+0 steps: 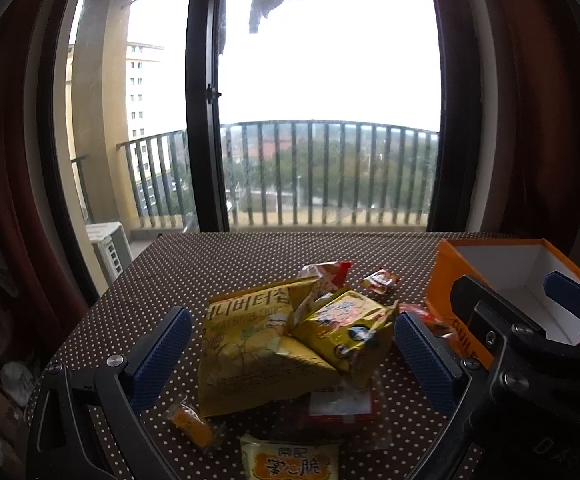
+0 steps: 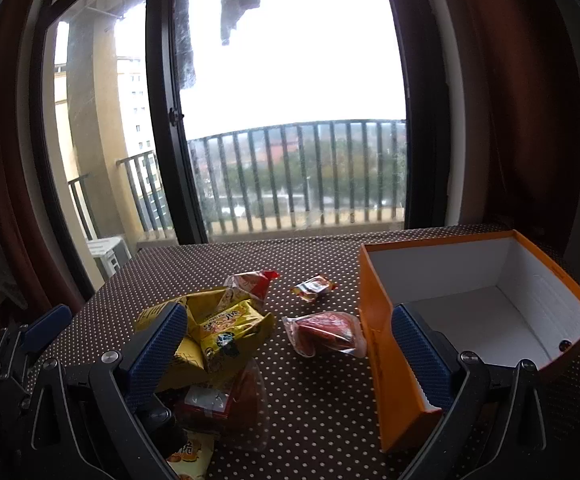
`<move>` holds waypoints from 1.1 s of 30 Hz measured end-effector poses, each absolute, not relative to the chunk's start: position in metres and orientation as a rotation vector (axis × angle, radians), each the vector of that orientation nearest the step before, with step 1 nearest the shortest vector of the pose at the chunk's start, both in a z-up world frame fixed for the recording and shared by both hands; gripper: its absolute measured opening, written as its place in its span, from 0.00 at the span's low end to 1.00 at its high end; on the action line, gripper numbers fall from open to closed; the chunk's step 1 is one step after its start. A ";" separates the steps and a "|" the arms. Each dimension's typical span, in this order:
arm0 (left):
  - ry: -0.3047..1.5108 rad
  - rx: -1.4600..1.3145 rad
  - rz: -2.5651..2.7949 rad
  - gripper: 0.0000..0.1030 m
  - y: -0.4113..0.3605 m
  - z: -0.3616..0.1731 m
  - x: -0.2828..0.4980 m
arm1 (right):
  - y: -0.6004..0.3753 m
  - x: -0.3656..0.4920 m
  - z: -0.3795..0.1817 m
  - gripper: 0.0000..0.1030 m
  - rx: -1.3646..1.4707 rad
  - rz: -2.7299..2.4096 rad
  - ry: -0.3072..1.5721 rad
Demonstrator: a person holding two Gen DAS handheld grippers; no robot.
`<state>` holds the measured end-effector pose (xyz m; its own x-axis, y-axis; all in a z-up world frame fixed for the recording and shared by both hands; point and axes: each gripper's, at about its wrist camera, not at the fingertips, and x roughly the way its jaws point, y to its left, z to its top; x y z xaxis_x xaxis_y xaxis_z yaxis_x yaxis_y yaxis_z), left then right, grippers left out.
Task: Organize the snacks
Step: 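Grasp the yellow Honey Butter Chip bag with the left tool while the right tool grasps the yellow-green snack bag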
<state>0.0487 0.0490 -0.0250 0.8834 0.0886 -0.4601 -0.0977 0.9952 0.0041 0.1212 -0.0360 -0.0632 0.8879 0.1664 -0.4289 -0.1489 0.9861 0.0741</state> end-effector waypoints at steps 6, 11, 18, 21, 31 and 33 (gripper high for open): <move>0.518 -0.021 0.120 0.99 0.063 -0.036 0.066 | -0.015 0.143 -0.075 1.00 0.020 0.190 0.488; 0.564 -0.022 0.135 0.99 0.075 -0.050 0.085 | -0.002 0.162 -0.087 1.00 0.022 0.198 0.534; 0.623 -0.038 0.152 0.99 0.088 -0.070 0.108 | 0.012 0.186 -0.104 1.00 0.011 0.203 0.595; 0.646 -0.044 0.160 0.99 0.093 -0.077 0.115 | 0.019 0.195 -0.111 1.00 0.002 0.206 0.619; 0.725 -0.056 0.151 0.97 0.100 -0.101 0.134 | 0.031 0.222 -0.135 1.00 -0.020 0.213 0.702; 0.744 -0.052 0.144 0.95 0.100 -0.106 0.138 | 0.033 0.226 -0.139 1.00 -0.025 0.214 0.720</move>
